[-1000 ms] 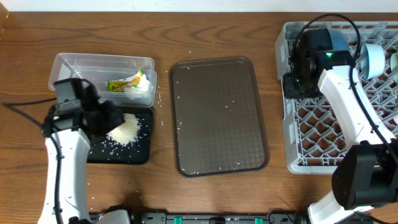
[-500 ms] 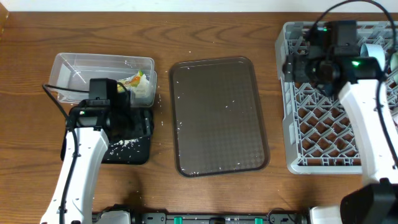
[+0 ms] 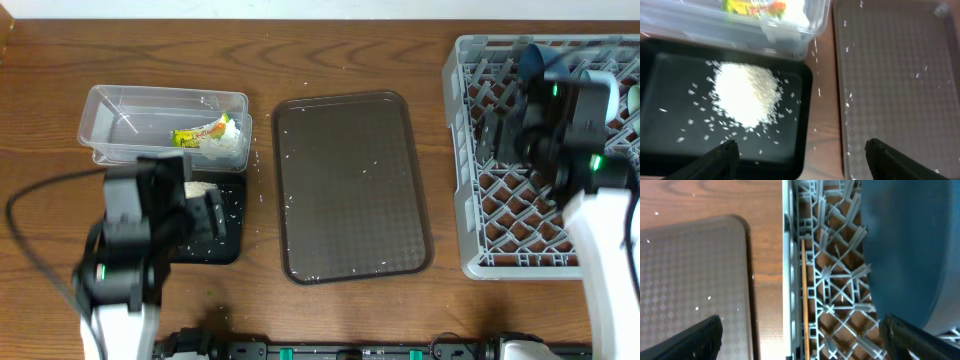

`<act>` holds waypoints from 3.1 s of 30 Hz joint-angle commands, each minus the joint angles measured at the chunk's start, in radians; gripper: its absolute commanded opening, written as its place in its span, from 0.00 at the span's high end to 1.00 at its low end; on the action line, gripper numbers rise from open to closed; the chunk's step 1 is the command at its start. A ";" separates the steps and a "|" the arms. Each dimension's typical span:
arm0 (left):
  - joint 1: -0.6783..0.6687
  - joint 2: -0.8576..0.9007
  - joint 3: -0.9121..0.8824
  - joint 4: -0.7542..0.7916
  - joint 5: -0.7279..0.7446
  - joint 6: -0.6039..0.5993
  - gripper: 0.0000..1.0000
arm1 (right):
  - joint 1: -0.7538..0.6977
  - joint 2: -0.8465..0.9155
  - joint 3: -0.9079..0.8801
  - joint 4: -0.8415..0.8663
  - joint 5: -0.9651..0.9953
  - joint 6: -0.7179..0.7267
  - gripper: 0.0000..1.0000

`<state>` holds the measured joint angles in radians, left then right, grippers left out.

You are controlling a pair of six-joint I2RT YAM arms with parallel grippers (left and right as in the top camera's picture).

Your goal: Sort waste into correct bins and load items into the dishwasher rack

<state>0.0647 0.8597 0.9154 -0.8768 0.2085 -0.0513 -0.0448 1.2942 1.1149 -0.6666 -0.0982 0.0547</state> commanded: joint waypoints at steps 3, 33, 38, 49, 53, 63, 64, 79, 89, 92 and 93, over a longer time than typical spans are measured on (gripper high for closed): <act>0.003 -0.218 -0.081 0.027 -0.045 0.014 0.11 | -0.009 -0.284 -0.298 0.175 0.002 0.010 0.01; 0.003 -0.332 -0.087 0.048 -0.045 0.014 0.08 | -0.009 -0.554 -0.537 -0.124 0.076 0.023 0.01; 0.003 -0.332 -0.087 0.048 -0.045 0.014 0.08 | -0.009 -0.554 -0.537 -0.124 0.076 0.022 0.01; 0.003 -0.332 -0.087 0.048 -0.045 0.014 0.08 | -0.009 -0.554 -0.537 -0.124 0.076 0.023 0.01; 0.003 -0.332 -0.087 0.048 -0.045 0.014 0.08 | -0.009 -0.555 -0.537 -0.124 0.076 0.023 0.01; 0.003 -0.332 -0.087 0.048 -0.045 0.014 0.08 | 0.000 -0.745 -0.574 -0.141 0.041 0.023 0.01; 0.003 -0.332 -0.087 0.048 -0.045 0.014 0.08 | 0.000 -0.779 -0.590 -0.121 0.038 0.023 0.01; 0.003 -0.332 -0.087 0.048 -0.045 0.014 0.08 | 0.053 -1.234 -1.023 0.526 0.050 0.018 0.01; 0.003 -0.332 -0.087 0.048 -0.045 0.014 0.08 | 0.052 -1.289 -1.110 0.673 0.053 -0.134 0.01; 0.003 -0.332 -0.087 0.048 -0.045 0.014 0.08 | 0.052 -1.287 -1.110 0.594 0.049 -0.149 0.01; 0.003 -0.332 -0.087 0.048 -0.045 0.014 0.08 | 0.051 -1.289 -1.109 0.595 0.049 -0.150 0.01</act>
<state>0.0647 0.5289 0.8352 -0.8303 0.1761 -0.0475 -0.0025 0.0120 0.0074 -0.0662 -0.0525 -0.0441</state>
